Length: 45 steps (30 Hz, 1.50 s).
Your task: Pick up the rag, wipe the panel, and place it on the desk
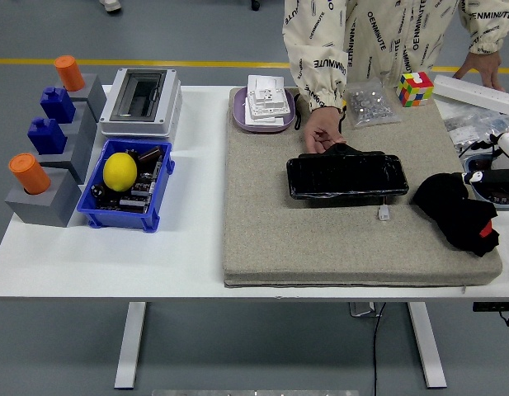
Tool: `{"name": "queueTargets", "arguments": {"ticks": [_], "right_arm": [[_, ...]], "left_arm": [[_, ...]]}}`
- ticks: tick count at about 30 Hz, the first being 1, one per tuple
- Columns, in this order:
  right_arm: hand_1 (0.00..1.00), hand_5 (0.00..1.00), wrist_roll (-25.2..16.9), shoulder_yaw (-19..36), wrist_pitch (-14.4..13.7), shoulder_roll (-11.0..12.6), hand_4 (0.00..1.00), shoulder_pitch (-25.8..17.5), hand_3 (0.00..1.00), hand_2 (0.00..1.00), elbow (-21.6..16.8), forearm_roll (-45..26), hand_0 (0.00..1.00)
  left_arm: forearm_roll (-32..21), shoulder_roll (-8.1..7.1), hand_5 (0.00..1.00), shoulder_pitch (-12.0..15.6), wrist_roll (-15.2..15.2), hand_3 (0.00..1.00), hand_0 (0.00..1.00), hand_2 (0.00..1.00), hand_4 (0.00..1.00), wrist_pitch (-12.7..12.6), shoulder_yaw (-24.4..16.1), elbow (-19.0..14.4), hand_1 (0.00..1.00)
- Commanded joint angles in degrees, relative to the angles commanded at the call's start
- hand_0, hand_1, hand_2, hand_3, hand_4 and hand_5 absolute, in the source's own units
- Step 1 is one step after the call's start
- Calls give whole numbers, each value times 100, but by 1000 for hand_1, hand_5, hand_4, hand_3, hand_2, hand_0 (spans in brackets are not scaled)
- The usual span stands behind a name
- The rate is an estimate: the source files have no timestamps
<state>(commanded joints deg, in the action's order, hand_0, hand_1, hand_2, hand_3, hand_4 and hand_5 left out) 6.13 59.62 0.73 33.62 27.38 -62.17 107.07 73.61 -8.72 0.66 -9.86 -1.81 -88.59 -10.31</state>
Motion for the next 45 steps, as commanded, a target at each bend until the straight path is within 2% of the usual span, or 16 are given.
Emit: {"name": "queueTargets", "arguments": {"ticks": [11, 25, 33, 45], "right_arm": [[697, 683, 72, 367, -19, -272, 998, -243, 743, 774, -144, 114, 722], [694, 686, 58, 399, -63, -629, 998, -360, 744, 772, -15, 232, 719], [695, 686, 53, 466, -75, -724, 998, -424, 743, 772, -20, 244, 719], [694, 687, 32, 440, -75, -723, 998, -496, 743, 772, 31, 230, 719]], "left_arm": [[12, -6, 468, 8, 0, 566, 643, 731, 593, -1, -15, 0, 691], [-6, -7, 469, -6, 6, 565, 643, 731, 593, 4, 7, 0, 690], [6, -13, 469, -3, 4, 565, 643, 731, 592, 2, -4, 0, 691], [-15, 4, 470, -17, 8, 565, 643, 732, 593, 5, 17, 0, 691]]}}
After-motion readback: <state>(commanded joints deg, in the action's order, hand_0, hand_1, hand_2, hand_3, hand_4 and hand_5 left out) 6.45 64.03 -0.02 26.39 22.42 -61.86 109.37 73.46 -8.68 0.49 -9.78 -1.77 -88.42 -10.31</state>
